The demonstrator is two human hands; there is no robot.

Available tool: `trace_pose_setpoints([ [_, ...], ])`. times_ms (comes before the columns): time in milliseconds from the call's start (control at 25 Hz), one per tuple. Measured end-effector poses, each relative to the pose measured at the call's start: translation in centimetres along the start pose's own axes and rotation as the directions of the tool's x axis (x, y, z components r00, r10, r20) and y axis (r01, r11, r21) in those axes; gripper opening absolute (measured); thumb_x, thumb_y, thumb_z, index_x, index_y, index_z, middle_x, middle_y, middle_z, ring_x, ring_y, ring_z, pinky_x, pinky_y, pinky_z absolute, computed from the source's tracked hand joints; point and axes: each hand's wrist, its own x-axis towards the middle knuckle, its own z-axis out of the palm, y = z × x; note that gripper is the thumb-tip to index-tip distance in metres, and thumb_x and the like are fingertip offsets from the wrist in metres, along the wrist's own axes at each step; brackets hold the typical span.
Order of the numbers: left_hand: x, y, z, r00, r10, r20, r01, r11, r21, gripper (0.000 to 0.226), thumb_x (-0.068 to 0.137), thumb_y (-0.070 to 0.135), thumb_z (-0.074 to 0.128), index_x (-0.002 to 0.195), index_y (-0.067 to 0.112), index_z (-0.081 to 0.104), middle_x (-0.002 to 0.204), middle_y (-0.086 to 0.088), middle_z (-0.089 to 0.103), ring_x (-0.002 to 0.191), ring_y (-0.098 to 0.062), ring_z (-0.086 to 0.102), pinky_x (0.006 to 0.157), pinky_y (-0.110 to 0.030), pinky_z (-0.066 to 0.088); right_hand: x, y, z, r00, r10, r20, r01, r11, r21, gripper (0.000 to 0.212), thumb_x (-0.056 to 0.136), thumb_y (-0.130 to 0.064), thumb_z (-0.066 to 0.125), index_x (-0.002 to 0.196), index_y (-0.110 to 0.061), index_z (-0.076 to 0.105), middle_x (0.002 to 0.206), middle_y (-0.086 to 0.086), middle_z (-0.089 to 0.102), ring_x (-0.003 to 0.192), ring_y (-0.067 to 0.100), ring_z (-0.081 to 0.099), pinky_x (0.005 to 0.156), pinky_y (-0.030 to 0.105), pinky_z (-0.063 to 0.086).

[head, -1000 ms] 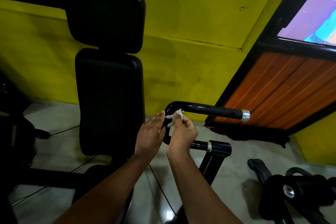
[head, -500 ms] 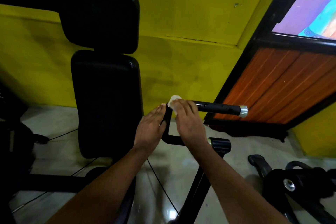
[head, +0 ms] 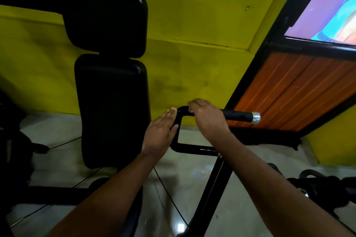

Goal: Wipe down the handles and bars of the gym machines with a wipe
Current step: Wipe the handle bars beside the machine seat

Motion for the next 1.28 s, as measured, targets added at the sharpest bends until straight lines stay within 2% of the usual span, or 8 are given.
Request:
trace_pose_setpoints([
  [80,0.4,0.1,0.0,1.0,0.002,0.002,-0.002,1.0,0.0,0.051,0.095,0.027,0.053,0.142,0.009,0.047,0.143,-0.006,0.052,0.132,-0.02,0.049,0.102,-0.038,0.044,0.4,0.0,-0.5,0.988,0.15,0.024,-0.151,0.988,0.024,0.029,0.091,-0.002,0.055,0.117,-0.013,0.059,0.116,0.009,0.061,0.105,0.032,0.061,0.076,0.039,0.05],
  [200,0.7,0.1,0.1,1.0,0.01,0.011,-0.01,1.0,0.001,0.051,0.093,0.023,0.056,0.141,0.008,0.048,0.143,-0.007,0.052,0.133,-0.021,0.048,0.103,-0.04,0.046,0.3,-0.9,-0.7,0.997,0.041,0.065,-0.042,0.999,0.013,0.031,0.088,-0.001,0.058,0.116,-0.014,0.056,0.109,0.008,0.063,0.1,0.031,0.061,0.07,0.039,0.05],
  [320,0.5,0.1,-0.2,1.0,0.01,0.002,-0.011,1.0,0.024,0.05,0.095,0.027,0.053,0.142,0.009,0.048,0.143,-0.005,0.052,0.133,-0.02,0.048,0.102,-0.036,0.043,1.4,0.2,-0.9,0.986,0.151,0.072,-0.152,0.988,0.02,0.02,0.088,0.0,0.056,0.101,-0.015,0.058,0.092,0.007,0.063,0.083,0.031,0.064,0.061,0.036,0.047],
  [560,0.6,0.1,-0.3,1.0,0.018,-0.002,-0.018,0.999,0.029,0.049,0.095,0.027,0.053,0.141,0.011,0.049,0.143,-0.003,0.053,0.133,-0.019,0.047,0.101,-0.034,0.043,0.1,1.6,-0.1,0.999,0.032,-0.013,-0.031,0.999,0.042,0.012,0.089,-0.005,0.058,0.096,-0.013,0.065,0.094,0.006,0.061,0.089,0.028,0.059,0.066,0.036,0.049],
  [720,0.7,0.1,-0.4,1.0,0.019,0.004,-0.019,0.999,0.03,0.049,0.096,0.028,0.052,0.142,0.012,0.049,0.143,-0.003,0.053,0.133,-0.018,0.047,0.102,-0.034,0.042,-1.8,2.7,1.4,0.995,-0.076,-0.061,0.07,0.994,-0.087,0.033,0.091,-0.005,0.055,0.123,0.001,0.061,0.121,0.019,0.059,0.11,0.037,0.056,0.09,0.044,0.052],
  [880,0.7,0.3,-0.7,1.0,0.02,0.001,-0.02,0.999,0.042,0.049,0.094,0.027,0.052,0.14,0.01,0.051,0.141,-0.005,0.055,0.131,-0.021,0.05,0.101,-0.035,0.044,-3.1,1.8,1.7,0.974,0.137,-0.182,-0.121,0.988,0.097,0.032,0.094,-0.006,0.057,0.125,0.001,0.059,0.121,0.019,0.058,0.109,0.037,0.054,0.089,0.042,0.049],
  [1120,0.5,0.5,-1.2,1.0,-0.003,0.016,0.003,1.0,0.026,0.047,0.093,0.02,0.059,0.139,0.011,0.052,0.141,-0.004,0.054,0.132,-0.019,0.049,0.102,-0.033,0.041,-0.9,-0.6,2.7,0.951,-0.193,-0.243,0.174,0.98,-0.097,0.036,0.074,0.0,0.072,0.109,0.003,0.069,0.116,0.021,0.066,0.104,0.036,0.062,0.089,0.041,0.053],
  [1280,0.6,0.8,-1.5,0.999,-0.003,0.037,0.001,0.999,0.046,0.048,0.096,0.024,0.055,0.141,0.012,0.049,0.143,-0.003,0.052,0.134,-0.019,0.046,0.103,-0.032,0.039,-3.2,1.0,3.8,0.926,0.121,-0.357,-0.119,0.993,0.028,0.028,0.083,-0.004,0.07,0.111,0.0,0.067,0.11,0.016,0.064,0.096,0.032,0.059,0.085,0.039,0.049],
])
